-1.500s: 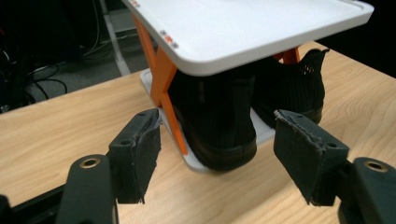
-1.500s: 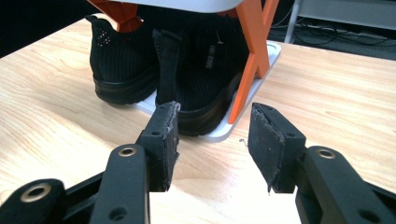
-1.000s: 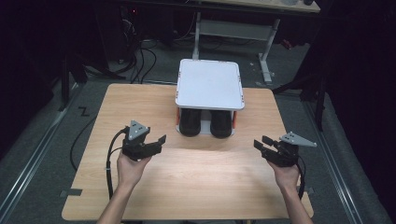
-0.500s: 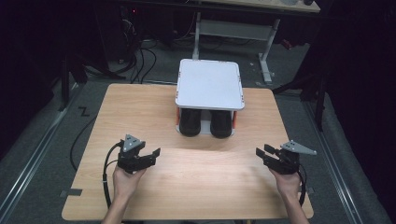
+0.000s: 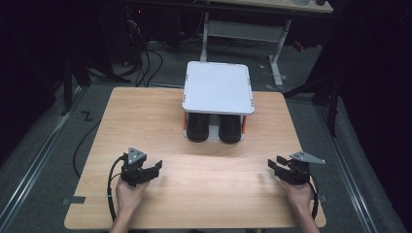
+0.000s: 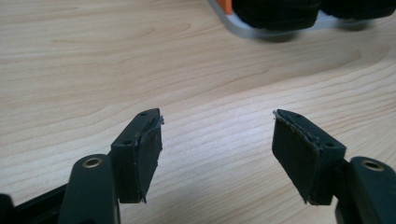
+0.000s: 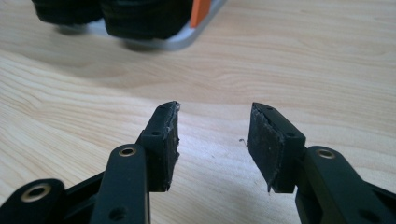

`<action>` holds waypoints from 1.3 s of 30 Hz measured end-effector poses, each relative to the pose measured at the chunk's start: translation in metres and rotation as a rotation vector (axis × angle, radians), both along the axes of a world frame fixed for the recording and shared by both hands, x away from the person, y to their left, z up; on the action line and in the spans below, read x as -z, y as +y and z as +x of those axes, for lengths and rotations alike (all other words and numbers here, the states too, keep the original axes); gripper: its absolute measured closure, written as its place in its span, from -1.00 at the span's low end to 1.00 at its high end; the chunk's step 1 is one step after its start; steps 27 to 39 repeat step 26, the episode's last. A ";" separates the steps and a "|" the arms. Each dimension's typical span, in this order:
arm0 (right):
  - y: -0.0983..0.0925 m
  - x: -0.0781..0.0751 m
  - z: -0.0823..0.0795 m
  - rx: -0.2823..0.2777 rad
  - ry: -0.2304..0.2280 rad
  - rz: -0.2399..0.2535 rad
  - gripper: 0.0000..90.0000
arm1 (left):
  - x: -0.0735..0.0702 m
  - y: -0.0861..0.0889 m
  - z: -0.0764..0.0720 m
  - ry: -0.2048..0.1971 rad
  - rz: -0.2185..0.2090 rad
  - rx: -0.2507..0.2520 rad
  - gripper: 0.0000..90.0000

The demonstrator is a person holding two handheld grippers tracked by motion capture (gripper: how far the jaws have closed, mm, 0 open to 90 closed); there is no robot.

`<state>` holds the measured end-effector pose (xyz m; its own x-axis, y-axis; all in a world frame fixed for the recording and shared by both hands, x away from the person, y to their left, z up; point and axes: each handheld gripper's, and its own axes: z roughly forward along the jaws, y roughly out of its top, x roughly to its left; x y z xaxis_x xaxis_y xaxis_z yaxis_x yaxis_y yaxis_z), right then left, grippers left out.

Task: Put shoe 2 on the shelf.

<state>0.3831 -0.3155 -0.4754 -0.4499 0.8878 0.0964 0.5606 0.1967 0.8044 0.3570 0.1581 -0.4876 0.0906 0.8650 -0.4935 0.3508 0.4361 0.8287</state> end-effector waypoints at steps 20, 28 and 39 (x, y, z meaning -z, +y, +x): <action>0.008 0.025 0.008 0.026 0.053 -0.141 0.01 | 0.030 0.004 0.005 0.044 0.123 -0.068 -0.24; 0.009 0.025 0.008 0.025 0.055 -0.153 -0.10 | 0.030 0.004 0.006 0.053 0.118 -0.075 -0.34; 0.009 0.025 0.008 0.025 0.055 -0.153 -0.10 | 0.030 0.004 0.006 0.053 0.118 -0.075 -0.34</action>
